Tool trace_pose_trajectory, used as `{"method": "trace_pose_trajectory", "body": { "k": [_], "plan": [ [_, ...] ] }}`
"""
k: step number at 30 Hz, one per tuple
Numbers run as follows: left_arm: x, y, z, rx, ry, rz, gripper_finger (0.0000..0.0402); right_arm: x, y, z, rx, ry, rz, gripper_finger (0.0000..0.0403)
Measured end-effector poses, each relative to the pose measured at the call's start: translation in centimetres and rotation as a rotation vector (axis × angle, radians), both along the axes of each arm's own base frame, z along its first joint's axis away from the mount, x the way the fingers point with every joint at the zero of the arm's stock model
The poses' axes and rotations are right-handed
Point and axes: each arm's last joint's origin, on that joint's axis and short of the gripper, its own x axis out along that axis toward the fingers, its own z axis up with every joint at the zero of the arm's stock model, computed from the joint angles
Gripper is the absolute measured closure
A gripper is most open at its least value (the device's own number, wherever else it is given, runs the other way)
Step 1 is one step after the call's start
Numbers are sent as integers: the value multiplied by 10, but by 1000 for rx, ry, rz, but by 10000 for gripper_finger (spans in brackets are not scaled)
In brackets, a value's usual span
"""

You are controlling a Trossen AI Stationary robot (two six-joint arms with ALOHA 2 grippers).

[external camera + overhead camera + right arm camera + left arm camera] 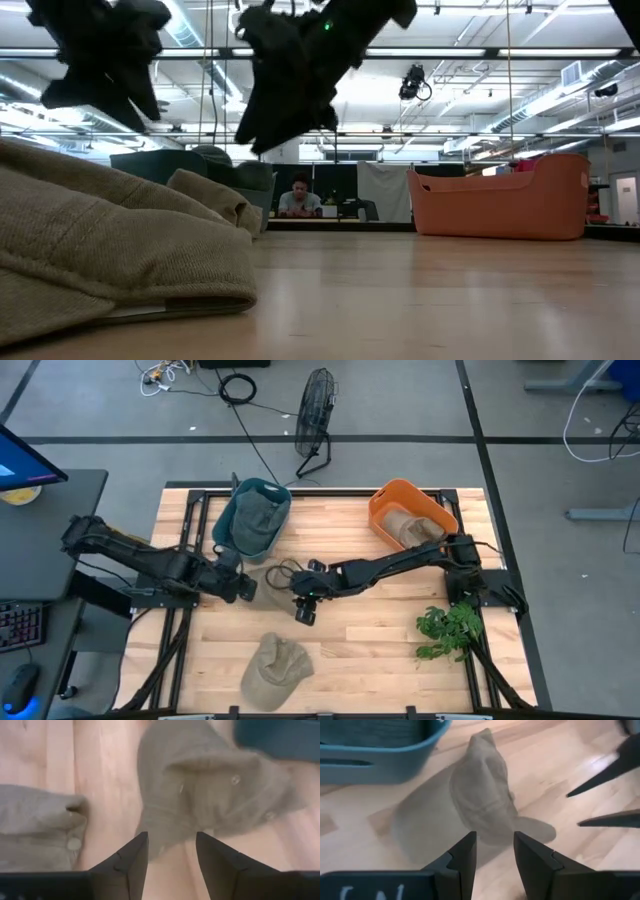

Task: Pick & Place hat
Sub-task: Put the top brown cap into the orange bin

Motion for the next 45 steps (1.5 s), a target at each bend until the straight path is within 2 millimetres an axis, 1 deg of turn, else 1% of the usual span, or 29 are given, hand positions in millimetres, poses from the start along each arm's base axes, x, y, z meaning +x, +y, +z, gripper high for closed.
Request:
{"method": "trace_pose_trajectory", "body": {
  "k": [2,7,11,14,16,18,22,26,28,30,32,34,35,37,40,42,45],
  "plan": [
    [7,1,-8,1,11,12,268,-7,0,12,-5,8,3,234],
    [32,5,-18,-23,-24,61,268,-30,-3,47,-13,34,1,234],
    [47,7,-30,-30,-14,87,268,-46,-6,73,-15,10,5,234],
    [55,9,-38,-26,5,99,268,-55,-7,89,-19,-19,12,234],
    [59,8,-45,-18,30,101,268,-61,-8,95,-31,-11,22,234],
    [59,8,-53,-12,82,110,268,-64,-8,100,-37,-27,31,234],
    [63,7,-65,-31,123,159,269,-68,-9,105,-48,-27,46,234],
    [67,6,-74,-36,149,175,269,-69,-9,103,-45,-4,53,234],
    [69,5,-78,-41,154,188,276,-71,-9,101,-57,22,66,234],
    [70,5,-79,-44,148,190,297,-72,-9,101,-72,37,82,234],
    [72,5,-79,-58,134,204,332,-73,-9,100,-84,56,95,234],
    [73,4,-78,-70,113,209,376,-74,-9,99,-97,68,110,234],
    [75,4,-77,-82,91,213,387,-75,-9,98,-105,80,120,234],
    [77,3,-73,-108,42,224,389,-76,-9,98,-111,89,127,234],
    [85,2,-62,-136,-45,239,390,-77,-10,98,-112,102,129,234],
    [90,1,-51,-128,-84,244,390,-79,-10,100,-111,99,130,234],
    [101,0,-31,-88,-137,206,390,-82,-10,103,-106,97,122,234]
  ]
}}
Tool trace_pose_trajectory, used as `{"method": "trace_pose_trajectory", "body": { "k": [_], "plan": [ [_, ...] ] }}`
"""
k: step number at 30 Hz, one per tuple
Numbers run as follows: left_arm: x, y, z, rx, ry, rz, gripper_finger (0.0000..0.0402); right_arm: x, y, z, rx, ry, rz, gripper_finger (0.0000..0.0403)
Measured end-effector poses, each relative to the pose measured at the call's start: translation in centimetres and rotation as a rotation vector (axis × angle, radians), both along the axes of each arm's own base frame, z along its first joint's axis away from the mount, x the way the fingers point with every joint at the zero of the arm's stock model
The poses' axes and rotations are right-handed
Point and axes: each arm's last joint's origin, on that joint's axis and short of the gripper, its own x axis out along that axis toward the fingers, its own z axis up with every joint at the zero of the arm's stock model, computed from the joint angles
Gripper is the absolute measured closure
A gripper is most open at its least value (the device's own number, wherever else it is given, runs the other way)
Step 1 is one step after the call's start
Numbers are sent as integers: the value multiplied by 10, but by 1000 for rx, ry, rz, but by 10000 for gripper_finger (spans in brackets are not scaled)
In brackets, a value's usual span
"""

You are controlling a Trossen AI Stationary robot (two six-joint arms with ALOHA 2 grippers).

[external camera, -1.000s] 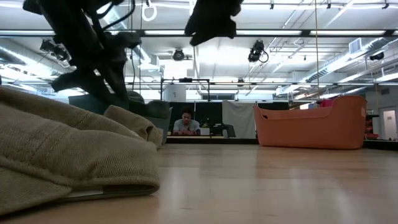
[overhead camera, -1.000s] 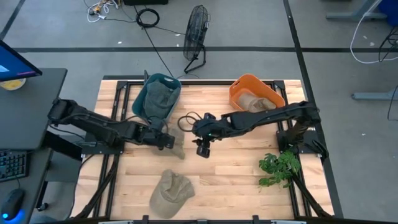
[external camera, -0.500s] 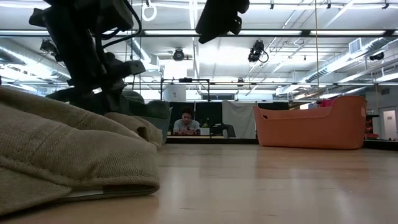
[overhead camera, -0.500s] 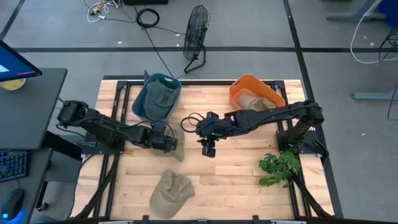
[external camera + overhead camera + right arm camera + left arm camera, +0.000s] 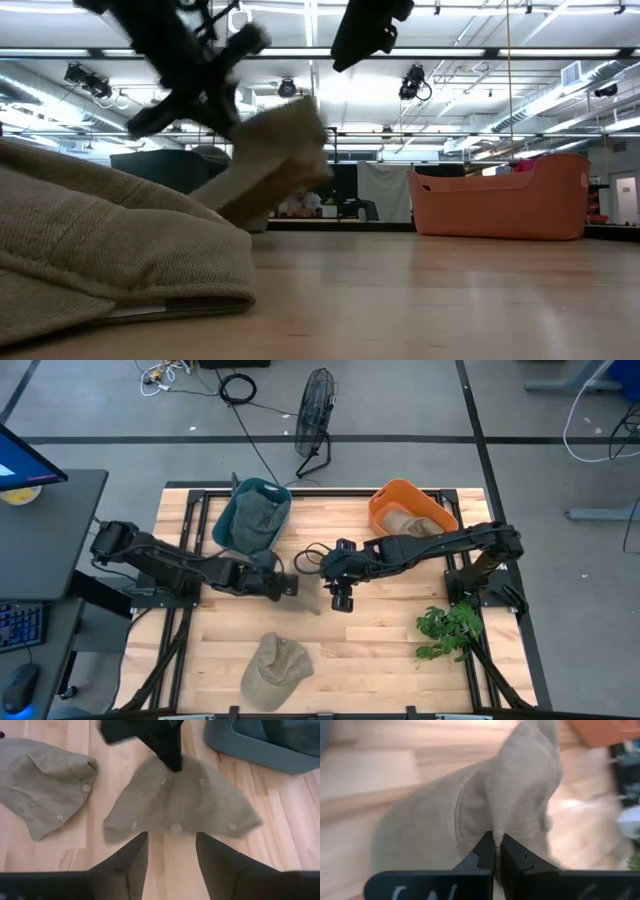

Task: Pick & Place hat
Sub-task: Put the top brown cap into the orange bin

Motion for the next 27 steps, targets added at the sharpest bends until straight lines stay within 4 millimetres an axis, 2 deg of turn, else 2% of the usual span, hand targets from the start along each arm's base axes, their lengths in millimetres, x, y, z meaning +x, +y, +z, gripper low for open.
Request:
{"method": "trace_pose_trajectory", "body": {
  "k": [6,11,15,19,27],
  "plan": [
    [19,-4,46,145,-66,-178,391,-14,-5,11,-168,27,69,234],
    [29,-6,77,220,-114,-296,391,-22,-9,33,-341,-53,188,234],
    [34,-7,96,270,-151,-342,391,-23,-14,43,-334,-121,268,234],
    [36,-7,110,339,-165,-398,391,-22,-18,44,-244,-144,323,234],
    [37,-9,118,416,-157,-551,392,-18,-22,46,-257,-182,307,234]
  ]
}}
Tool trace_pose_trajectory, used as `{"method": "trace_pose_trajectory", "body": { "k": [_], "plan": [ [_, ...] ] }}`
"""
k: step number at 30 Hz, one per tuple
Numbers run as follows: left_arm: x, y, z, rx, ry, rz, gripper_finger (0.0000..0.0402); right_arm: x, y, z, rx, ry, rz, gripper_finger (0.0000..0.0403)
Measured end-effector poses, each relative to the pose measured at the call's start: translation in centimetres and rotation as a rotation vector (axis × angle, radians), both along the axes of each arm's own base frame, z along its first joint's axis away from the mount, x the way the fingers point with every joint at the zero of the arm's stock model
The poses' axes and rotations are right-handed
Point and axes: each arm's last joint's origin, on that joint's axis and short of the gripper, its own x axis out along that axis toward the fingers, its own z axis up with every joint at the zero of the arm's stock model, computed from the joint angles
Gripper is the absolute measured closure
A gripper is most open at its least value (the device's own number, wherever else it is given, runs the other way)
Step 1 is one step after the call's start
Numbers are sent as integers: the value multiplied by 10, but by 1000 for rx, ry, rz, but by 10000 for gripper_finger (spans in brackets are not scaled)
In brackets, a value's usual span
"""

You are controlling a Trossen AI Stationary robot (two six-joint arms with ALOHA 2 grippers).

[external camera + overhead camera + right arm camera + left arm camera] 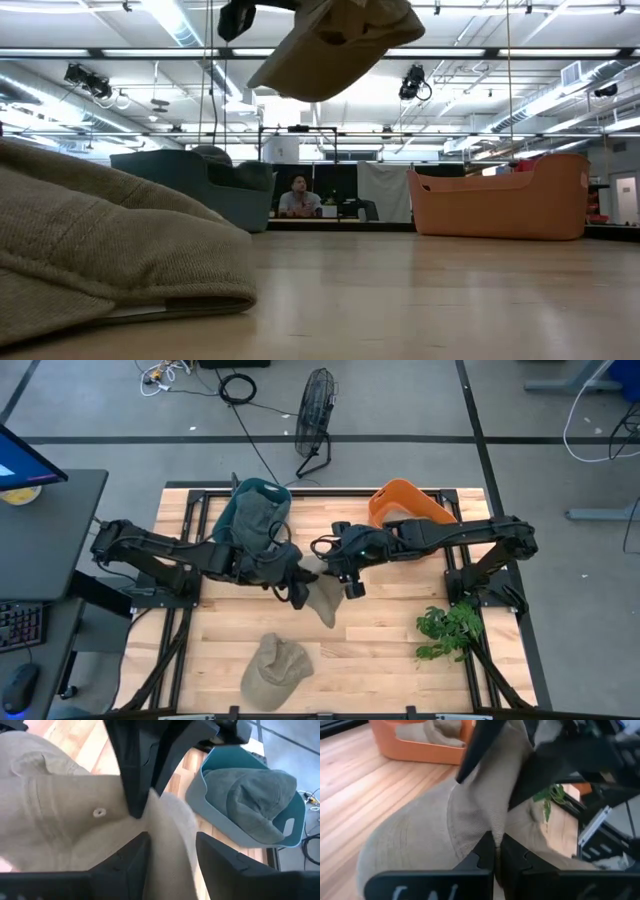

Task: Pick & Place hat
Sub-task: Put the top brown cap into the orange bin

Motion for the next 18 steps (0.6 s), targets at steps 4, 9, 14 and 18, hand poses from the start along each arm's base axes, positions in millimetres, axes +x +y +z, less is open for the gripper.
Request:
{"method": "trace_pose_trajectory", "body": {
  "k": [4,9,14,18],
  "plan": [
    [0,0,0,25,3,-23,392,1,0,1,3,-11,-1,234],
    [3,-1,5,124,-36,-85,388,0,1,-3,19,24,11,263],
    [4,6,5,125,-30,-54,386,-1,0,-5,52,46,-23,340],
    [4,12,4,113,-22,-22,368,-1,0,-6,62,49,-74,393]
  ]
}}
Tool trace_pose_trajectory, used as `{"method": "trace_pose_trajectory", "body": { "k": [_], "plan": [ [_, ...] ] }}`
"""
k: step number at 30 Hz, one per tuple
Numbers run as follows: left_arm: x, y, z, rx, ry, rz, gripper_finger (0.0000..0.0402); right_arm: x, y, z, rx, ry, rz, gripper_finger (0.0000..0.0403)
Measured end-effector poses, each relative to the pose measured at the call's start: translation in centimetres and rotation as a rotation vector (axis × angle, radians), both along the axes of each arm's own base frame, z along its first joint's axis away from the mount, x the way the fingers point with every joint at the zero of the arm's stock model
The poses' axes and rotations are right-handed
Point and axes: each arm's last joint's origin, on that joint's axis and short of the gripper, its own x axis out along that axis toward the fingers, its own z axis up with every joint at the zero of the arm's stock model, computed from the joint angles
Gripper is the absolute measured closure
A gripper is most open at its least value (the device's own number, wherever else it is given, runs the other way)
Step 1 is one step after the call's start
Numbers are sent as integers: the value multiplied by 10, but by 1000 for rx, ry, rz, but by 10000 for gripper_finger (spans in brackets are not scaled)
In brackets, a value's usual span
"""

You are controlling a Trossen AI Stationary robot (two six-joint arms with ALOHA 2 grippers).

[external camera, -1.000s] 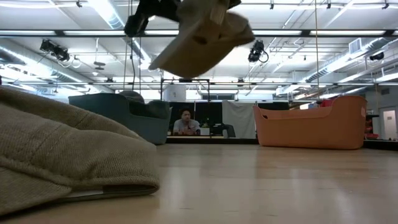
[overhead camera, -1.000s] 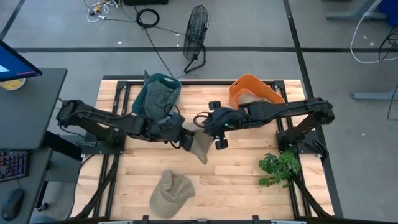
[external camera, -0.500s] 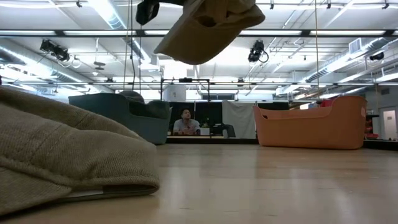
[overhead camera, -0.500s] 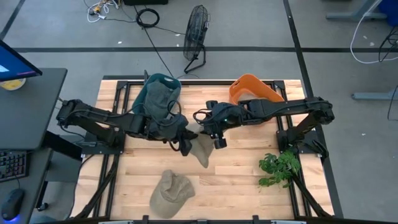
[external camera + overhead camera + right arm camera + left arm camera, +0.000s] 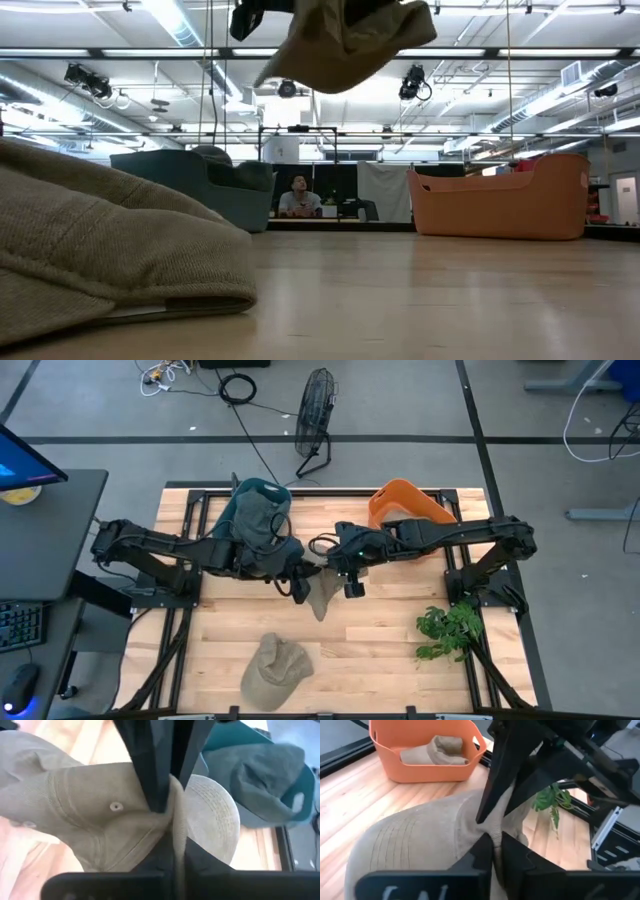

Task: Pick & Place hat
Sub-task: Put the top brown cap into the orange bin

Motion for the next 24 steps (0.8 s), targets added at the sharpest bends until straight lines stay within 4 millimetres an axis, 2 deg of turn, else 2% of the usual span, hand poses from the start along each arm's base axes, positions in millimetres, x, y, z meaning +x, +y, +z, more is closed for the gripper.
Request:
{"method": "trace_pose_trajectory", "body": {
  "k": [4,7,13,16,19,24],
  "plan": [
    [1,5,0,1,-1,16,329,-3,-2,-3,-13,43,-56,386],
    [1,7,0,1,0,22,292,-8,-4,-7,-50,98,-122,396],
    [1,8,0,23,-3,63,239,-26,-15,-16,-193,284,-281,395],
    [0,8,0,22,-2,63,231,-44,-25,-15,-282,400,-323,398],
    [0,8,0,22,0,63,230,-68,-39,-3,-340,468,-386,400],
    [0,7,0,22,0,60,235,-106,-66,23,-345,465,-445,400]
  ]
}}
